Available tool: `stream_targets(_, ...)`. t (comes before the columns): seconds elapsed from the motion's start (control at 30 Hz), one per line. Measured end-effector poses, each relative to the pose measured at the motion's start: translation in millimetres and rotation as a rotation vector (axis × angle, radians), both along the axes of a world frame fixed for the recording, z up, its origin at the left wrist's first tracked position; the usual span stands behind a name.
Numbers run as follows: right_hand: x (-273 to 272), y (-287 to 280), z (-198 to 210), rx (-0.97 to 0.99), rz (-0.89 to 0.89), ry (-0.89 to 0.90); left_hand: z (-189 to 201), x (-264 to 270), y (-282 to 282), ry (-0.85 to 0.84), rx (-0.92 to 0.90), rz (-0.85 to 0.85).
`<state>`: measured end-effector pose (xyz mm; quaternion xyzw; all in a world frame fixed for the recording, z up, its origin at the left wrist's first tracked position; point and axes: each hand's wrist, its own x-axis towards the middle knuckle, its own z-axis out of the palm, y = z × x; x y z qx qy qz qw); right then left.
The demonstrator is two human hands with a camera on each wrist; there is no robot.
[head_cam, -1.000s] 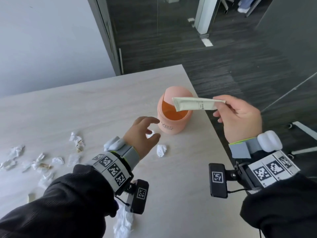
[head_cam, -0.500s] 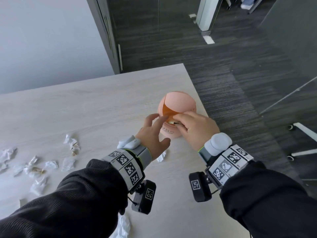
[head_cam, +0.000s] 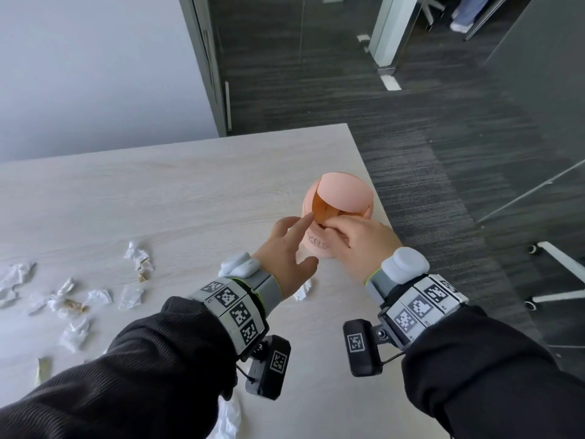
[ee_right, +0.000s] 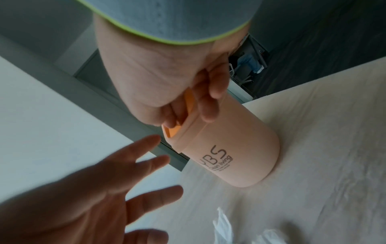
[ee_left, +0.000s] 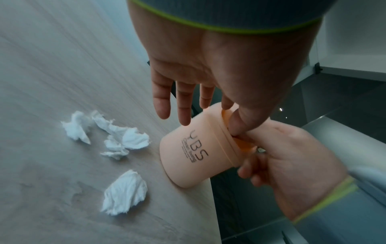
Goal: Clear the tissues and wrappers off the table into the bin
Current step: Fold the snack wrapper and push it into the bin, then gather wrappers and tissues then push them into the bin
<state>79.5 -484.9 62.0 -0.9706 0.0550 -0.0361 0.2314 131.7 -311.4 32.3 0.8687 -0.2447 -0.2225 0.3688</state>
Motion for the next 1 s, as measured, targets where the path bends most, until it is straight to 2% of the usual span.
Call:
stream_targets(0.1, -16.1, 1.8, 1.8, 0.077, 0.049, -0.258, 3.2, 2.3, 32.6, 0.039, -0.026, 0.094)
stream_targets(0.17, -27.1, 8.7, -3.5, 0.078, 0.123, -0.293, -0.2, 3.6, 58.0, 0.09, -0.003, 0.2)
stream_targets(0.23, -33.1, 23.7, -20.6, 0.084, 0.162, -0.132, -8.5, 2.9, 90.2, 0.123, 0.05, 0.31)
stream_targets(0.3, -31.0, 35.6, -43.5, 0.103, 0.126, 0.13, -17.8, 1.7, 122.9, 0.118, 0.116, 0.392)
stream_targets(0.37, -31.5, 32.3, -67.8, 0.055, 0.066, 0.292, -25.3, 0.0, 141.6, 0.124, 0.15, 0.424)
stream_targets(0.47, -33.3, 24.2, -89.9, 0.01, -0.028, 0.325, -35.1, -7.0, 166.5, 0.147, 0.224, 0.459)
stream_targets(0.53, -17.3, 82.5, -103.4, 0.001, 0.111, 0.39, -37.3, -37.7, 247.2, 0.173, 0.273, 0.637)
stream_targets(0.63, -15.6, 83.4, -98.7, -0.029, 0.167, 0.463, -53.0, -51.5, 262.9, 0.141, 0.273, 0.641)
stream_targets(0.73, -8.8, 82.2, -93.3, -0.087, 0.224, 0.373, -56.5, -52.1, 272.2, 0.1, 0.319, 0.663)
stream_targets(0.9, 14.0, 110.4, -95.9, 0.003, 0.128, 0.401, -62.7, -67.5, 323.9, 0.091, 0.46, 0.798)
stream_targets(1.0, 13.7, 127.1, -106.5, 0.075, 0.152, 0.372, -64.3, -79.5, 357.5, 0.083, 0.503, 0.908)
